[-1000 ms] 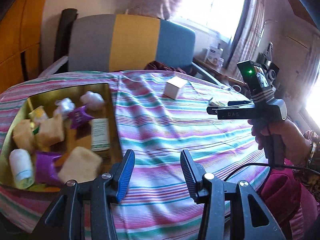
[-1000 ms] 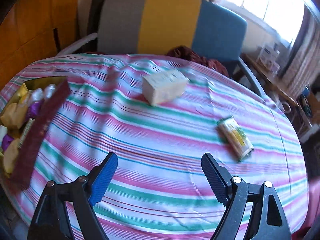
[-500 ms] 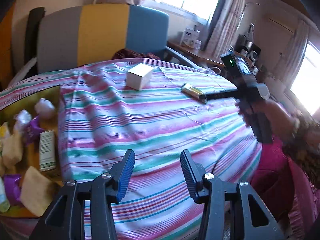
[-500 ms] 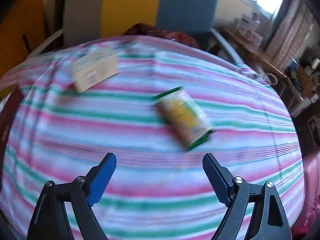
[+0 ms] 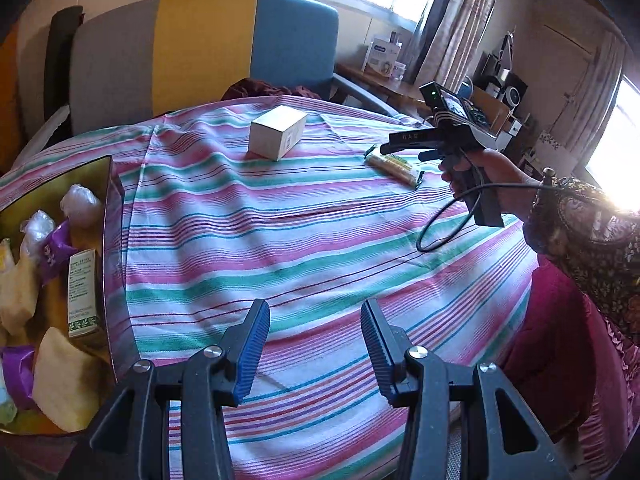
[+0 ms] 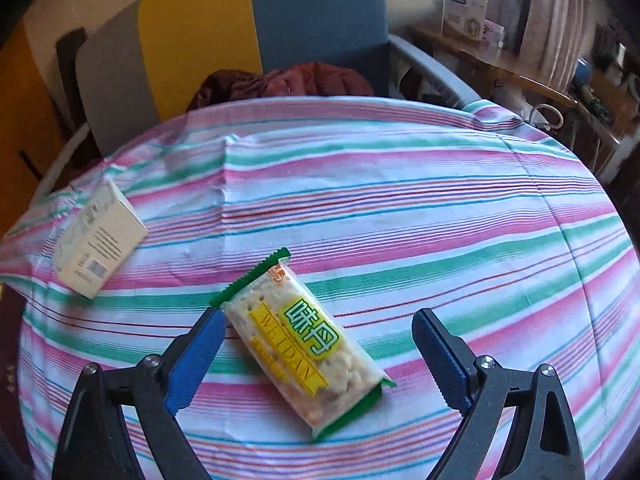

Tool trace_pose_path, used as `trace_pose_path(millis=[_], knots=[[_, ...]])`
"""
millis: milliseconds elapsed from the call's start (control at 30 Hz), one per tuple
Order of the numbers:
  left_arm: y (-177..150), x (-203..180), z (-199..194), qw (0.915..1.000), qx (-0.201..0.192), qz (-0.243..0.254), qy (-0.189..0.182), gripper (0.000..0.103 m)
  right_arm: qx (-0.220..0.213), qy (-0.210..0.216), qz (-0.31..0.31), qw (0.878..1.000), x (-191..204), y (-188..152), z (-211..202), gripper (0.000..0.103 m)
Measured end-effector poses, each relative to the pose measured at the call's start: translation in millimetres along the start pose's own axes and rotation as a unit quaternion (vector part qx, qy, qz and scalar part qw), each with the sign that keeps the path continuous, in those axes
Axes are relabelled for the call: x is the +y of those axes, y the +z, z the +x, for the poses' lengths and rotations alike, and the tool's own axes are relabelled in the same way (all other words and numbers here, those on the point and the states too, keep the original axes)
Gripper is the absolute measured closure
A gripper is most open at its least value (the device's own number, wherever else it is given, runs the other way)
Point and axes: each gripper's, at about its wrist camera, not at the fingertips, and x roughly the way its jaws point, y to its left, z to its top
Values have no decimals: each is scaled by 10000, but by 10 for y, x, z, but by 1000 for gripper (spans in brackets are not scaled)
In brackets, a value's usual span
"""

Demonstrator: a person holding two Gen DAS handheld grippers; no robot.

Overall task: Organize objects
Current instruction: 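Move both grippers back to the cream box and second WEIDAN packet, then grasp the second WEIDAN packet with the right gripper while the left grasps the cream box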

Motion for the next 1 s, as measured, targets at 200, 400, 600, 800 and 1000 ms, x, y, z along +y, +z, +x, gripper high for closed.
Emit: trace_pose_path(millis=[200, 400, 600, 800, 1000], knots=[[99, 16, 50, 10000, -7, 0, 1, 55, 345, 210, -219, 9989, 137, -144, 153, 13], [274, -39, 125, 9999, -68, 130, -39, 55, 324, 16, -303, 9990, 245, -303, 73, 28], [580, -50, 333, 9998, -90, 185, 83, 55, 152, -33, -87, 9998, 179, -371, 4, 48], [1053, 86, 741, 9995, 4, 44, 319, 45, 197, 149, 199, 9995, 98, -370, -49, 56], [1581, 229, 1427, 9987, 377, 99, 338, 26, 294, 255, 151, 9991, 120, -385, -29, 55]])
